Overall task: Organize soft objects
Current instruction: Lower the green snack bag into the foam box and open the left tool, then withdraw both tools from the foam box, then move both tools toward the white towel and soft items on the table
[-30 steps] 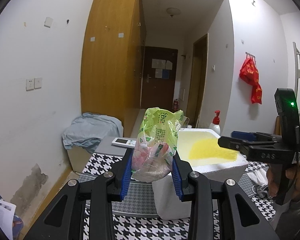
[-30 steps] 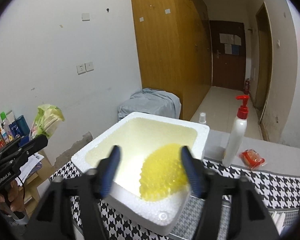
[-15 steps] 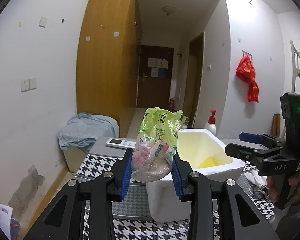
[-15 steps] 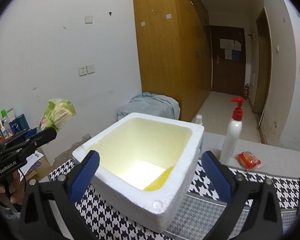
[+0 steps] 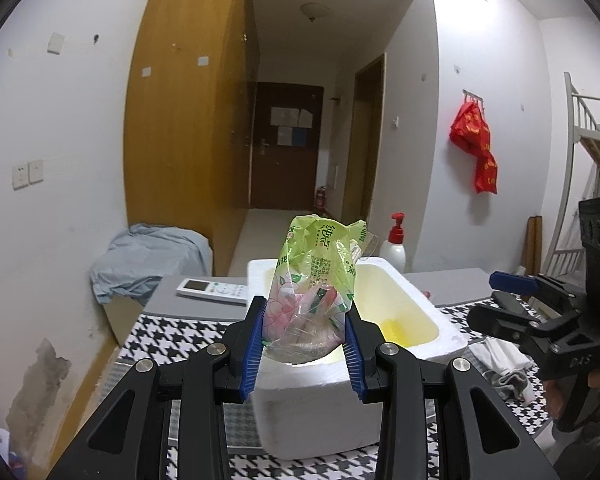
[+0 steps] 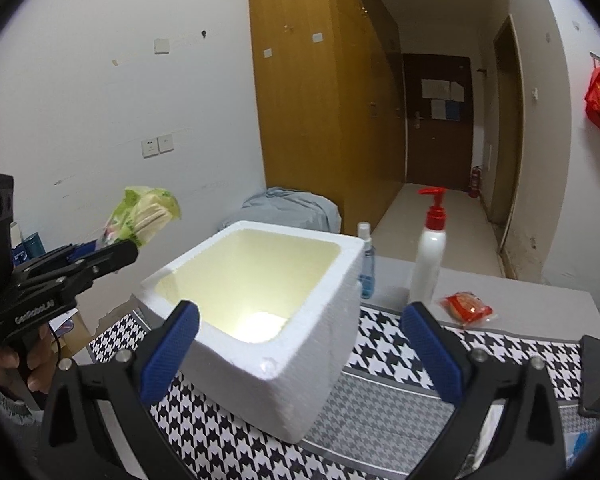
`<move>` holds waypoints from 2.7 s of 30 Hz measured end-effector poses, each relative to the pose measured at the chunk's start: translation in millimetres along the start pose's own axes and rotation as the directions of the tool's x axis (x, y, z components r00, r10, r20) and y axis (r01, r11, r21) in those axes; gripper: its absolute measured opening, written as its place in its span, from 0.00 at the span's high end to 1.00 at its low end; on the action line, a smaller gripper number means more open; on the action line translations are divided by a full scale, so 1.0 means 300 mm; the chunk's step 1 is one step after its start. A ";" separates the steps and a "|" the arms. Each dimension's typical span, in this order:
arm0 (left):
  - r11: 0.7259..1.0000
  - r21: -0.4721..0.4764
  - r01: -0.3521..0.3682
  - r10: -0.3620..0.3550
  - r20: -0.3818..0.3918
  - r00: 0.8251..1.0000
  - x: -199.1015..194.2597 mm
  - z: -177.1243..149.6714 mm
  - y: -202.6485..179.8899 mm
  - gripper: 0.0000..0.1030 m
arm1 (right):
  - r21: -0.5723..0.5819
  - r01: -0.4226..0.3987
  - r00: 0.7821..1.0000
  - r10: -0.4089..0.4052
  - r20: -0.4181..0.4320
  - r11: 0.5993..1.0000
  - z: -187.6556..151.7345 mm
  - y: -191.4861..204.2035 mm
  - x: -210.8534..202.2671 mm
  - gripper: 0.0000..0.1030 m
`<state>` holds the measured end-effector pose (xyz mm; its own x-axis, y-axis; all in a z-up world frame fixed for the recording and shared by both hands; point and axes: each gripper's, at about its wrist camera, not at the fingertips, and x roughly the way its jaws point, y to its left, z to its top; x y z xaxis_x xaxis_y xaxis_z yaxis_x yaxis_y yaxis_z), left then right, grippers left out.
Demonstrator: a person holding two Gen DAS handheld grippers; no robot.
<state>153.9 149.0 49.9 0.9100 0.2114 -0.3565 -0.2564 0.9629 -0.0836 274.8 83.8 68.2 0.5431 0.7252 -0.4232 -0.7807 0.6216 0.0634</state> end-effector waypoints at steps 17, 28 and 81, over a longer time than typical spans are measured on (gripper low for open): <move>0.999 0.012 0.049 -0.048 -0.054 0.997 0.102 0.022 -0.059 0.64 | 0.020 0.095 0.995 -0.095 -0.001 0.995 -0.077 -0.072 -0.094 0.00; 0.998 0.028 0.048 -0.045 -0.100 0.994 0.168 0.029 -0.071 0.63 | 0.059 0.144 0.990 -0.143 -0.015 0.988 -0.124 -0.090 -0.135 0.00; 1.000 0.008 0.022 -0.023 0.112 0.993 -0.160 -0.202 -0.251 0.01 | 0.107 0.292 0.952 -0.300 0.064 0.950 -0.339 -0.132 -0.436 0.00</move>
<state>109.9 56.1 17.0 0.9465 0.2065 -0.2481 -0.2333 0.9688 -0.0837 203.2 -65.6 29.1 0.7710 0.5227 -0.3638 -0.5502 0.8344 0.0330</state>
